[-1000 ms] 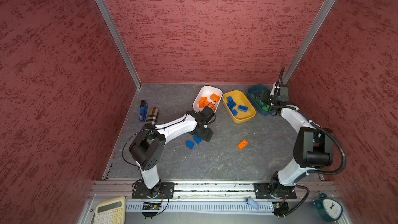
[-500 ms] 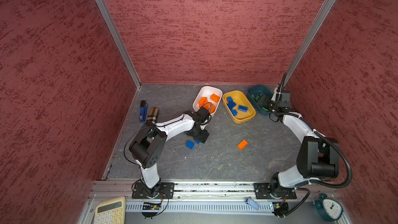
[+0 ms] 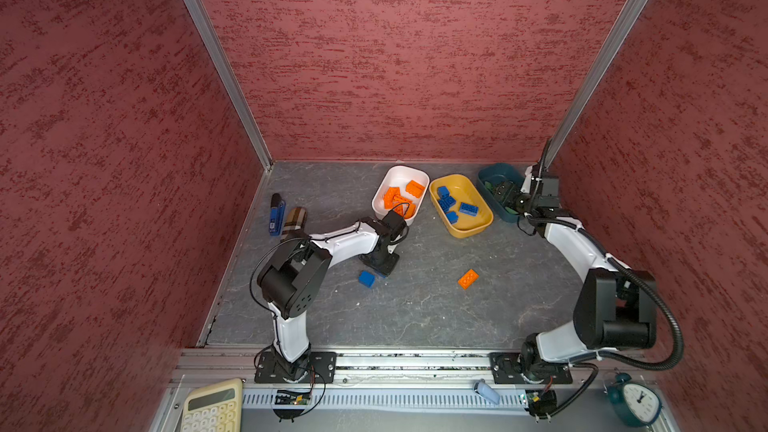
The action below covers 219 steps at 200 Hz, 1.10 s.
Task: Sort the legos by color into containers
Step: 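Grasp a blue brick with left and drop it into the yellow tub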
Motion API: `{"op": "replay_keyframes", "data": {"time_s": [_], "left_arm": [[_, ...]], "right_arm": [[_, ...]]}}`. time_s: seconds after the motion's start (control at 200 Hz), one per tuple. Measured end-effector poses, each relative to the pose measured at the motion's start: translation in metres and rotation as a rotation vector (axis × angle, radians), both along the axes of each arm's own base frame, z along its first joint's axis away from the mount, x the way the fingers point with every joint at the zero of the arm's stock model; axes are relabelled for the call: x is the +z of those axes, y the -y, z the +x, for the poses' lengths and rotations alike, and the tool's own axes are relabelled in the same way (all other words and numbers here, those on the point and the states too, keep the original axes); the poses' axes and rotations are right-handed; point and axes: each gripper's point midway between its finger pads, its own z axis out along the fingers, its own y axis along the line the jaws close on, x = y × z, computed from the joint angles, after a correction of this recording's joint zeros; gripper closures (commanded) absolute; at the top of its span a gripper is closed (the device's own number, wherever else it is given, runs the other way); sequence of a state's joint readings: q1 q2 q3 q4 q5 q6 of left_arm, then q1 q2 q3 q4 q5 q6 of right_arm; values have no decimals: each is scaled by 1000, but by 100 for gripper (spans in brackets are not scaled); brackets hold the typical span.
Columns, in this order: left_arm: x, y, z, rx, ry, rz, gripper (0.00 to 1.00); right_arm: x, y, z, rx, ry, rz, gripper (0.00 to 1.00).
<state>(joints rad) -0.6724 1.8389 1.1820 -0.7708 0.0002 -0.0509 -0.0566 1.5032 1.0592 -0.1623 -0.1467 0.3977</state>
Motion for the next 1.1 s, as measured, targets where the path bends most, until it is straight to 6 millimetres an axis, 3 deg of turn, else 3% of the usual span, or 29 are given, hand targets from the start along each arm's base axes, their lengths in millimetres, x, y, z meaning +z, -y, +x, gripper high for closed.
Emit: {"op": "replay_keyframes", "data": {"time_s": [0.14,0.27,0.371,0.551,0.671,0.887,1.097], "left_arm": [[9,9,6,10,27,-43,62],[33,34,22,17,81,-143,62],[60,60,39,14,140,-241,62],[119,115,74,-12,245,-452,62],[145,152,91,-44,270,-584,61],[149,197,125,-45,288,-663,61],[150,221,159,45,305,-710,60]], "right_arm": [[-11,-7,-8,27,-23,2,1],[-24,-14,-16,47,-52,12,1],[-27,-18,-23,57,-62,16,1],[-15,-23,-37,60,-40,31,1],[-12,-24,-46,50,-41,43,1],[-27,-23,-70,34,-109,49,1],[-41,-31,-100,35,-171,102,1]]}}
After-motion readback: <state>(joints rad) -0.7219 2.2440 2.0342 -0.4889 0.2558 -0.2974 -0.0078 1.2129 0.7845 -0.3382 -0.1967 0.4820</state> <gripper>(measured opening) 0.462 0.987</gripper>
